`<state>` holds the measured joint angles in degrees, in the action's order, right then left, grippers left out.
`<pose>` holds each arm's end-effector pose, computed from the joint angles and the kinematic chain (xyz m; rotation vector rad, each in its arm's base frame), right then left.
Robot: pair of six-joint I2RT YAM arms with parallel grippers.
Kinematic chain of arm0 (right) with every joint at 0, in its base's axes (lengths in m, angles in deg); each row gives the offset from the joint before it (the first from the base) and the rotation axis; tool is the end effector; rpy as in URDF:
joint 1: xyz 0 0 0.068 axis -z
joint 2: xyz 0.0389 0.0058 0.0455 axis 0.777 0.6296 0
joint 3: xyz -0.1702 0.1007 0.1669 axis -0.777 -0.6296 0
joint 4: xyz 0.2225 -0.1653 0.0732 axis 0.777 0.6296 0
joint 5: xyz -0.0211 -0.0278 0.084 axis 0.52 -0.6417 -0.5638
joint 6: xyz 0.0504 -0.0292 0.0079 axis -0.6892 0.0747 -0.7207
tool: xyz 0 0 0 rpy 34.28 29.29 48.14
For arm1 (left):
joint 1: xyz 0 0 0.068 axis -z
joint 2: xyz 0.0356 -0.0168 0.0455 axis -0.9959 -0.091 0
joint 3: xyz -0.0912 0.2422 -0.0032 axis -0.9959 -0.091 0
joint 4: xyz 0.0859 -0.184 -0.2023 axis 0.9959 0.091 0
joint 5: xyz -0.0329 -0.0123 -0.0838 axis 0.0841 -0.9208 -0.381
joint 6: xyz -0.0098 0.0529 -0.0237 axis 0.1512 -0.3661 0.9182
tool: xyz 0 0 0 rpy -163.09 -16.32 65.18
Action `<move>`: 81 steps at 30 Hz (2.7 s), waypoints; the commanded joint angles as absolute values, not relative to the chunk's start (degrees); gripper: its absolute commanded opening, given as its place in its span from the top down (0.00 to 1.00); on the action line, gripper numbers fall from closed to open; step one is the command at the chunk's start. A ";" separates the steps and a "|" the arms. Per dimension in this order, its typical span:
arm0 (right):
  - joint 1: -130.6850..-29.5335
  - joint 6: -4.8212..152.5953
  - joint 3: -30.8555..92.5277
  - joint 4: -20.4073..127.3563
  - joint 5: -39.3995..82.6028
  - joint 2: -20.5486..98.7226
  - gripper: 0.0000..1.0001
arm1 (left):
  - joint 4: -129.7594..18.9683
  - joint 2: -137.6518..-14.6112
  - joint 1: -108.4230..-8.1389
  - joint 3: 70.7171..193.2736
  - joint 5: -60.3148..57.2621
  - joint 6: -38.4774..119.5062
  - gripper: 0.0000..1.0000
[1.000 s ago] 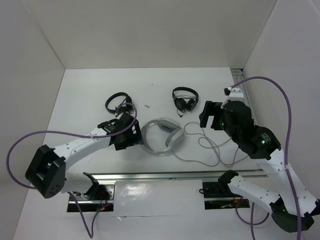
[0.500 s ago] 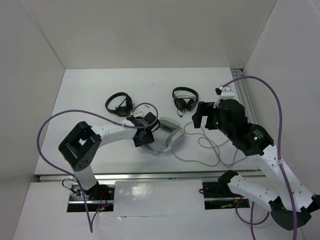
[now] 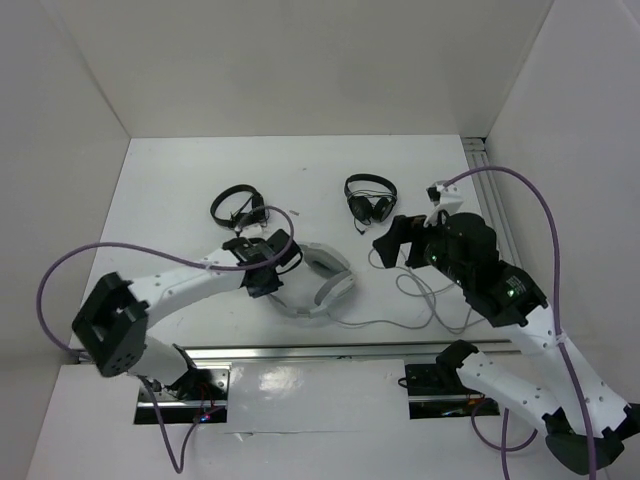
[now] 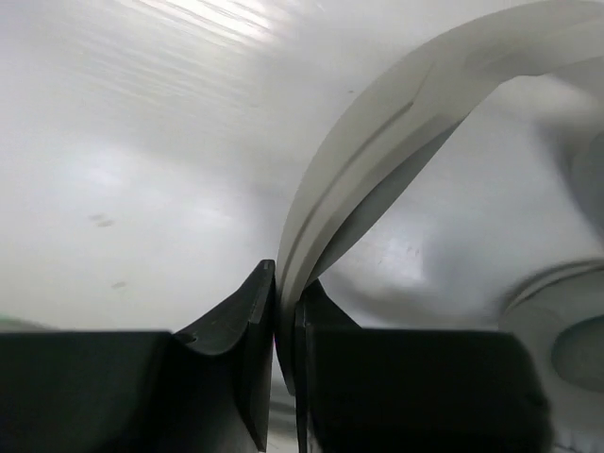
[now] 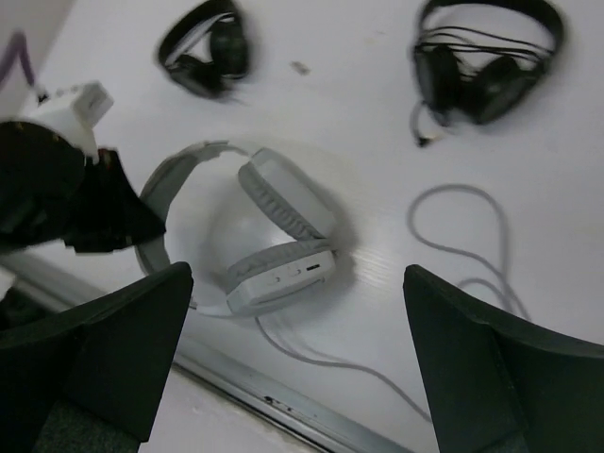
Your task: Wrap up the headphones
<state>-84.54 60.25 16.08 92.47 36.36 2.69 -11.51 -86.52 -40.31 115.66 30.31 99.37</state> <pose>0.1644 0.1026 0.3761 -0.1475 2.0033 0.4873 0.2278 -0.1996 0.1714 -0.6760 2.5397 -0.0608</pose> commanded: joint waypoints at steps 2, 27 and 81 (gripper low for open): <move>-84.47 62.42 5.94 68.52 14.79 -4.63 0.00 | 2.60 -72.22 -41.71 127.81 38.55 93.12 1.00; -89.91 67.51 -10.96 19.14 4.37 15.13 0.00 | 13.51 -72.36 -64.57 174.79 12.81 74.46 1.00; -140.45 87.72 17.51 66.91 71.42 30.96 1.00 | 1.83 -92.67 -58.33 155.47 43.34 65.96 1.00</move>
